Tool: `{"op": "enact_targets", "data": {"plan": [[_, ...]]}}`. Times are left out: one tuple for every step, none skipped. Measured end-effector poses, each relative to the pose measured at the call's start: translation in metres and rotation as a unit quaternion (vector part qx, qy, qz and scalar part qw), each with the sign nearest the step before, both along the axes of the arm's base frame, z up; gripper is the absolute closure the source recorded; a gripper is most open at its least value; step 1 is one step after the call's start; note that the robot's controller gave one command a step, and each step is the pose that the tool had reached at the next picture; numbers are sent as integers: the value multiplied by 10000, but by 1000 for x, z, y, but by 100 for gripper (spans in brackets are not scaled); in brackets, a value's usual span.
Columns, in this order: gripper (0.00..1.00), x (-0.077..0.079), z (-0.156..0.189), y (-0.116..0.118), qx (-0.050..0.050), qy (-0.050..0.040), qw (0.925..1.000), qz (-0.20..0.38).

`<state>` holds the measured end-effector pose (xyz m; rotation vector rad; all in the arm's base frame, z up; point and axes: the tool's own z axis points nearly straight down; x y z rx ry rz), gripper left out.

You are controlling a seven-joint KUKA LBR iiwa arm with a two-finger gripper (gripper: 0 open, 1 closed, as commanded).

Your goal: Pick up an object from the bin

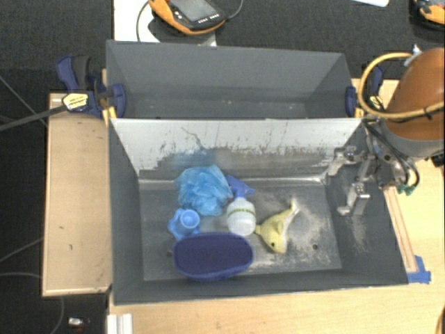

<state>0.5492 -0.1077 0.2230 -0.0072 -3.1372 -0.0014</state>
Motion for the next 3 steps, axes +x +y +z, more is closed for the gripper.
{"op": "enact_targets", "data": {"plan": [[0,2,4,0,-7,-41,10000,19],[0,-1,-51,26,-9,-51,9969,789],[0,15,-62,81,-4,-88,9911,1332]]}}
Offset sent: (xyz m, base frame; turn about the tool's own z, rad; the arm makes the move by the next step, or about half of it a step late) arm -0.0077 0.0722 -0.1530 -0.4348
